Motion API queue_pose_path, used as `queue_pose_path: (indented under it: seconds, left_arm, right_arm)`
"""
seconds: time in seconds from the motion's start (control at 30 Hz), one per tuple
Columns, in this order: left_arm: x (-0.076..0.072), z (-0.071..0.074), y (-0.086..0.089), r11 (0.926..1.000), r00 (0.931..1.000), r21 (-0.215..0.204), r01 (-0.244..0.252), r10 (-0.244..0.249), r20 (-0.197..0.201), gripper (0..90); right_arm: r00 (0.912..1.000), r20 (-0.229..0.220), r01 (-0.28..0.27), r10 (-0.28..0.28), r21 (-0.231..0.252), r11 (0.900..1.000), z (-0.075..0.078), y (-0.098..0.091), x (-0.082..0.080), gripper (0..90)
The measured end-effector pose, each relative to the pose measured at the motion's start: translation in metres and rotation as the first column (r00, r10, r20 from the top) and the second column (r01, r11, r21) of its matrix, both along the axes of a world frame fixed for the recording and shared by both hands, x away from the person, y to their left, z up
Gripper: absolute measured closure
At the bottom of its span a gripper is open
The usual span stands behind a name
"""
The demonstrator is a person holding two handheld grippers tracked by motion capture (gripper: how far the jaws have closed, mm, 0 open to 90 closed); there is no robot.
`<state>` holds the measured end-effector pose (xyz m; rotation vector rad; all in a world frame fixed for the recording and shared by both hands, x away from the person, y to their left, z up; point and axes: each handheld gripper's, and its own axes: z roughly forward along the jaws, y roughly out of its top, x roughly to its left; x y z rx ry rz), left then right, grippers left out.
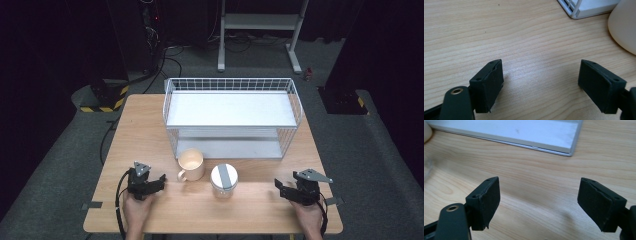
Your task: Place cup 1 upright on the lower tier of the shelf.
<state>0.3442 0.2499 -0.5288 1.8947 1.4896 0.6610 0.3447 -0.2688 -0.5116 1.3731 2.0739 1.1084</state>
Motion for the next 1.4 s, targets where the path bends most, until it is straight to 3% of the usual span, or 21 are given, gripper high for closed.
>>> queue_pose_path:
  seconds: [0.33,0.83,1.27,1.4]
  left_arm:
    - [0.0,0.0,0.0,1.0,1.0,0.0,0.0,0.0,-0.001,20.3]
    - [0.0,0.0,0.0,1.0,1.0,0.001,-0.003,0.003,0.001,20.3]
    - [0.0,0.0,0.0,1.0,1.0,0.002,-0.003,0.003,0.002,20.3]
    - [0.0,0.0,0.0,1.0,1.0,0.002,-0.003,0.003,0.001,20.3]
  right_arm:
    - [0.9981,0.022,-0.059,0.058,0.032,0.9978,0.004,0.016,-0.008,18.2]
    - [0.9898,0.048,-0.135,0.134,0.032,0.9903,0.006,0.036,-0.014,15.3]
    - [0.9744,0.056,-0.22,0.218,0.04,0.9746,0.007,0.055,-0.022,12.6]
    - [0.9658,0.073,-0.252,0.249,0.042,0.9668,0.008,0.062,-0.025,11.5]
